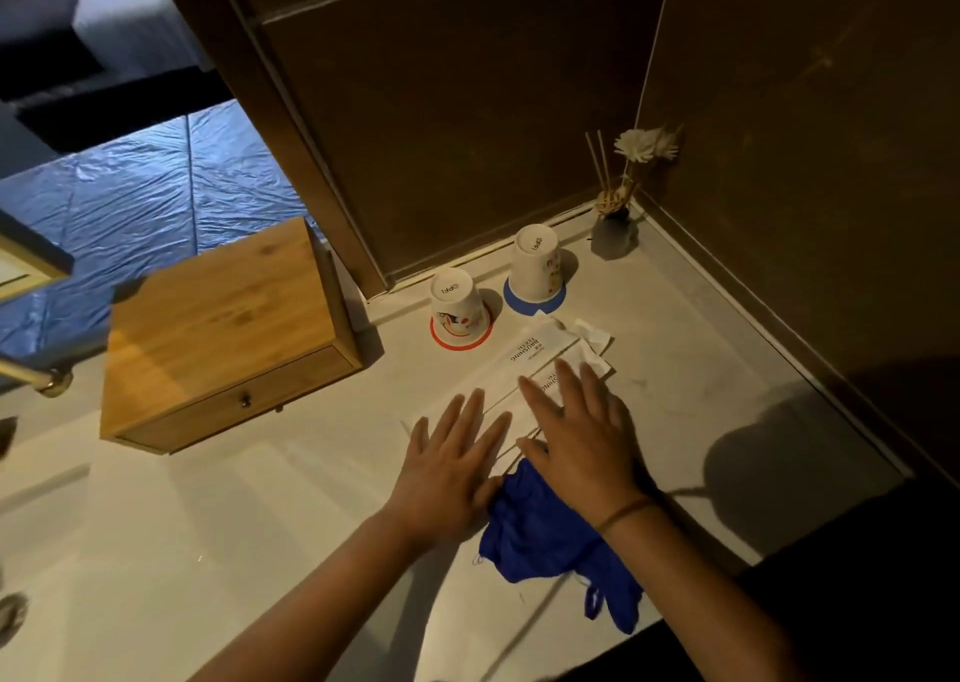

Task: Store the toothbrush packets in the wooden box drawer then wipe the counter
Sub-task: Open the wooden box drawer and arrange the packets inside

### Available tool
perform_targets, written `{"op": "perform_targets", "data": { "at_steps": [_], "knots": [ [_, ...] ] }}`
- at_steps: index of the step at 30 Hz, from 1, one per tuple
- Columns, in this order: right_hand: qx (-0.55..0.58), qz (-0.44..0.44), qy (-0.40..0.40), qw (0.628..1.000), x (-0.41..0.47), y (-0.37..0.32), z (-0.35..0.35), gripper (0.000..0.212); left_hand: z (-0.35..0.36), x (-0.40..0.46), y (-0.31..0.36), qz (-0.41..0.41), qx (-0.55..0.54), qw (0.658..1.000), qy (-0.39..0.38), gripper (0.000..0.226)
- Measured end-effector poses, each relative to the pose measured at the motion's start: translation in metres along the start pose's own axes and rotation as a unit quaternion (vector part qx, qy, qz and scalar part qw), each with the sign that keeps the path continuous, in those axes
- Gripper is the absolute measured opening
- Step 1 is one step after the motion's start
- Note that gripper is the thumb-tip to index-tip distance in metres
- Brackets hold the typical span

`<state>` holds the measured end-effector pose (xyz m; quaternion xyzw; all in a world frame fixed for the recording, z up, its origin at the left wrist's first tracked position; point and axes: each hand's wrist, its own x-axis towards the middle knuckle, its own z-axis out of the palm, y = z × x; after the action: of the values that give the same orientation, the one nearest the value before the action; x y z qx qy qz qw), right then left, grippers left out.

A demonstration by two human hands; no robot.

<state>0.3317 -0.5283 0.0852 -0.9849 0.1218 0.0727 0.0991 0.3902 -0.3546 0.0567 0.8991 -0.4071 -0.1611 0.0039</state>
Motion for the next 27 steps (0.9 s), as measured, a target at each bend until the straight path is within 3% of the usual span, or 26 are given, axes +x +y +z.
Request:
{"op": "perform_targets", "data": {
  "at_steps": [8,16,20,23,27],
  "knots": [
    [-0.039,0.008,-0.018,0.999,0.017,-0.006,0.021,0.067,0.004,0.011,-0.014,0.018,0.009,1.0,0.022,0.058],
    [-0.058,0.058,-0.007,0.997,0.007,-0.031,0.001,0.067,-0.025,-0.009,-0.026,0.056,-0.039,0.997,0.046,0.066],
    [0.118,0.034,0.044,0.991,-0.001,-0.084,-0.013,0.035,-0.059,-0.051,-0.081,0.067,-0.019,0.983,0.168,0.053],
    [0.215,0.013,-0.008,0.976,0.001,-0.14,-0.014,0.026,-0.083,-0.081,-0.155,0.021,-0.015,0.962,0.272,0.046],
    [0.27,-0.022,-0.066,0.96,0.021,-0.201,0.002,0.028,-0.103,-0.095,-0.242,-0.085,-0.005,0.963,0.254,0.055]
  ]
}}
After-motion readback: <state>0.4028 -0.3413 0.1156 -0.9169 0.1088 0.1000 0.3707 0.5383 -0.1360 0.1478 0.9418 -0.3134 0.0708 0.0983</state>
